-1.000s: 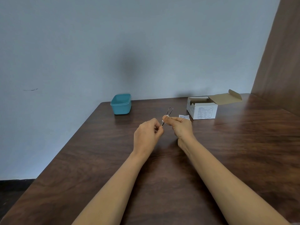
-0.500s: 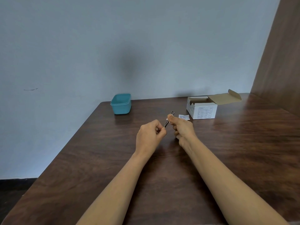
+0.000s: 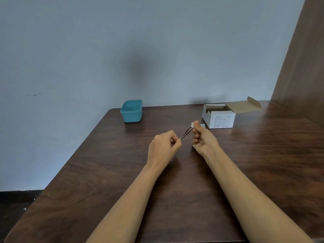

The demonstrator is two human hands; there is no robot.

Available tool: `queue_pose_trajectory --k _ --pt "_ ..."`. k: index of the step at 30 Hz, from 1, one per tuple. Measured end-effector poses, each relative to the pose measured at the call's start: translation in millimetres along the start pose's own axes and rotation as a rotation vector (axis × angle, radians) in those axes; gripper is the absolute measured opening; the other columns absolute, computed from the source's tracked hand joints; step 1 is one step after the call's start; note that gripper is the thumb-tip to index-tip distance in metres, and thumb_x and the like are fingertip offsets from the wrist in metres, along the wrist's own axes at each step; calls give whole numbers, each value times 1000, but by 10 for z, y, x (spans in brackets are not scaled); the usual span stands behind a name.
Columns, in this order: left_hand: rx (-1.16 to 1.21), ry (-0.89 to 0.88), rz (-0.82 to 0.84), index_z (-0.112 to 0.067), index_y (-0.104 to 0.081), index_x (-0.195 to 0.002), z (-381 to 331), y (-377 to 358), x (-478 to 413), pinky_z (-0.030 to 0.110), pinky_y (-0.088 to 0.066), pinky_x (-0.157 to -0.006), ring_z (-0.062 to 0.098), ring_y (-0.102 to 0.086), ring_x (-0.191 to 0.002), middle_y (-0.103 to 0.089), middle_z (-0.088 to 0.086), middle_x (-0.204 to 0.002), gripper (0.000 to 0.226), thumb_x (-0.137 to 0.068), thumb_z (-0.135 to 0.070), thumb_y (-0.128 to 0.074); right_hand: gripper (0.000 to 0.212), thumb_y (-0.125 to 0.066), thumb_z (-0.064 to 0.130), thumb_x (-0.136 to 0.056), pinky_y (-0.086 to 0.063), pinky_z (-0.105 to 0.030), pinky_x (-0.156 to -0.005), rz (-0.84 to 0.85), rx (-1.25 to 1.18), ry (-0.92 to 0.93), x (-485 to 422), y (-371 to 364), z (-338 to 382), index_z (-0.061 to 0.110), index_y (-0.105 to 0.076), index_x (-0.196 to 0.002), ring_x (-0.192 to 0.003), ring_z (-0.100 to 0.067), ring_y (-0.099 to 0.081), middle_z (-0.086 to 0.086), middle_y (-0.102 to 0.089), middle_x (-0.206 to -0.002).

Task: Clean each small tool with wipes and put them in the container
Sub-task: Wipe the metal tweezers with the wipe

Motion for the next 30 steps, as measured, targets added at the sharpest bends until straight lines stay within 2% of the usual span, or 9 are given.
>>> queue_pose_trajectory --k 4,6,10,14,17,20,22,26,30 --pt "2 10 -5 -22 -59 -69 29 8 14 29 -47 -58 7 -50 -56 -52 -10 -54 16 -84 -27 -63 18 -69 24 -85 -21 -14 -40 -52 -165 38 -41 85 56 19 -56 -73 -41 -1 -35 8 -51 -55" --pt "40 47 -37 -21 -60 -69 87 51 14 24 -45 -56 7 -52 -56 -54 -11 -55 16 -84 -25 -63 15 -71 20 -84 -25 -14 -40 -84 -199 95 -30 126 91 16 -59 -76 -44 -2 -35 6 -53 -61" --pt "82 115 -117 -21 -63 -75 181 163 -10 14 -39 -55 3 -57 -60 -60 -10 -62 15 -89 -26 -62 11 -73 19 -82 -29 -16 -52 -43 23 247 72 27 -1 13 -66 -75 -51 -3 -33 13 -58 -55" --pt "91 182 -181 -20 -64 -78 295 237 -47 16 -43 -56 4 -58 -64 -62 -9 -67 14 -90 -27 -61 13 -75 18 -80 -33 -15 -59 3 222 405 84 -93 -44 7 -68 -77 -47 1 -41 18 -51 -46" --pt "81 241 -224 -20 -65 -79 391 323 -122 16 -41 -55 4 -58 -65 -62 -9 -69 14 -90 -28 -61 13 -75 15 -79 -36 -12 -61 11 254 467 4 -144 -51 5 -68 -75 -48 3 -43 18 -52 -50" --pt "38 276 -247 -21 -64 -80 484 451 -263 15 -37 -53 3 -56 -64 -62 -10 -71 15 -91 -29 -60 17 -75 13 -79 -41 -6 -66 35 271 514 -85 -226 -60 4 -65 -70 -62 1 -48 2 -54 -65" --pt "-9 285 -281 -21 -63 -78 559 567 -379 19 -36 -53 6 -56 -66 -62 -8 -72 17 -90 -30 -58 21 -75 12 -79 -41 -4 -67 52 281 542 -162 -292 -68 4 -61 -66 -72 -6 -48 -4 -49 -70" --pt "-149 301 -322 -18 -64 -79 741 831 -673 28 -41 -60 15 -57 -79 -64 -4 -82 19 -90 -30 -54 24 -76 13 -80 -41 -4 -66 58 333 573 -334 -425 -97 4 -60 -63 -76 -12 -48 -2 -44 -63" --pt "-296 286 -267 -14 -65 -83 930 1045 -1021 31 -43 -63 26 -62 -84 -67 5 -90 18 -88 -27 -53 25 -76 18 -80 -44 -12 -67 37 451 608 -496 -578 -113 5 -63 -64 -66 -11 -45 4 -48 -58"
Point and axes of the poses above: each hand's wrist, its own x-axis away from the middle knuckle, its own y-axis out of the back of the hand, z = x × y, the point moved 6 cm from there along -x, towards the middle knuckle
